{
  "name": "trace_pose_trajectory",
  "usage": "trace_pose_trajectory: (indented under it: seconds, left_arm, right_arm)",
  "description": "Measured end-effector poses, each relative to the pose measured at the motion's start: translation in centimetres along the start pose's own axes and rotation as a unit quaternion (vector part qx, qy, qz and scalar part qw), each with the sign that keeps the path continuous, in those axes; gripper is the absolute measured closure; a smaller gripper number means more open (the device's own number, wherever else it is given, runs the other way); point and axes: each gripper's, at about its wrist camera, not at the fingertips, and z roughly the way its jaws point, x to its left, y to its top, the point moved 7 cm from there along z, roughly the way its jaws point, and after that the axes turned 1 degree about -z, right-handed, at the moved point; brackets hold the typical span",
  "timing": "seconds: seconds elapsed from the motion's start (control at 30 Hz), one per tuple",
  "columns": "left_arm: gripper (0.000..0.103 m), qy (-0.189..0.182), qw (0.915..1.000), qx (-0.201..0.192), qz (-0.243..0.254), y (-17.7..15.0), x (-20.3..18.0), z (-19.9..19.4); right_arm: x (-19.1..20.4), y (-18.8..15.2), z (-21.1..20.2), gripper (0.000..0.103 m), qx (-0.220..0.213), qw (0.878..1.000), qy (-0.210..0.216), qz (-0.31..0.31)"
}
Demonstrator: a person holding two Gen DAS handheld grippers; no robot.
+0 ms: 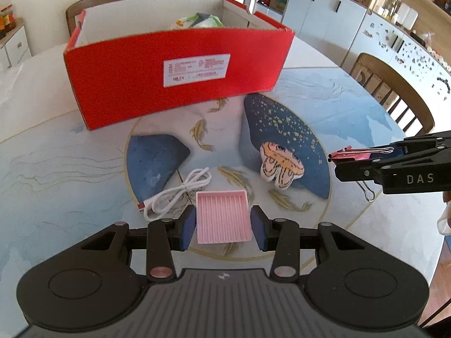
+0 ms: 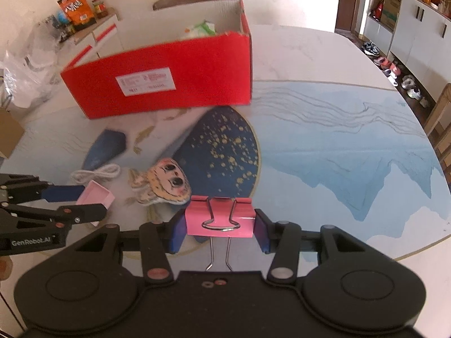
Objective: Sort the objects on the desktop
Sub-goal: 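Lift both held items and carry them over the red box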
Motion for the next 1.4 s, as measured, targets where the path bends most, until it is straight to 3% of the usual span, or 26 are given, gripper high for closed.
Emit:
trace_pose_trajectory:
  seconds: [0.2, 0.4, 0.83, 1.17, 1.4]
  left_arm:
    - [0.062, 0.003, 0.9998, -0.011, -0.016, 1.4, 0.3, -1.6]
    - [0.062, 0.005, 0.9987, -0.049, -0.009, 4.5, 0.3, -3.9]
    - [0.062, 0.026, 0.9931, -0.114, 0.010, 12.8, 2.3, -7.0]
    - [0.062, 0.043, 0.9935, -0.104, 0.014, 17.8, 4.6, -4.7]
    - [0.062, 0.049, 0.9943, -0.091, 0.024, 20.4, 5.8, -2.4]
  right_arm:
    - [1.1, 1.6, -1.7, 0.054, -0.011, 1.000, 0.016, -0.009]
    - [2.3, 3.8, -3.2, 0.054, -0.022, 0.999, 0.039, -0.024]
    - [3.4, 12.6, -5.4, 0.054, -0.084, 0.993, 0.059, -0.060]
    - [3.4, 19.1, -2.6, 0.054, -0.094, 0.992, 0.048, -0.067]
    - [3.2, 21.7, 0.3, 0.054, -0.094, 0.993, 0.028, -0.072]
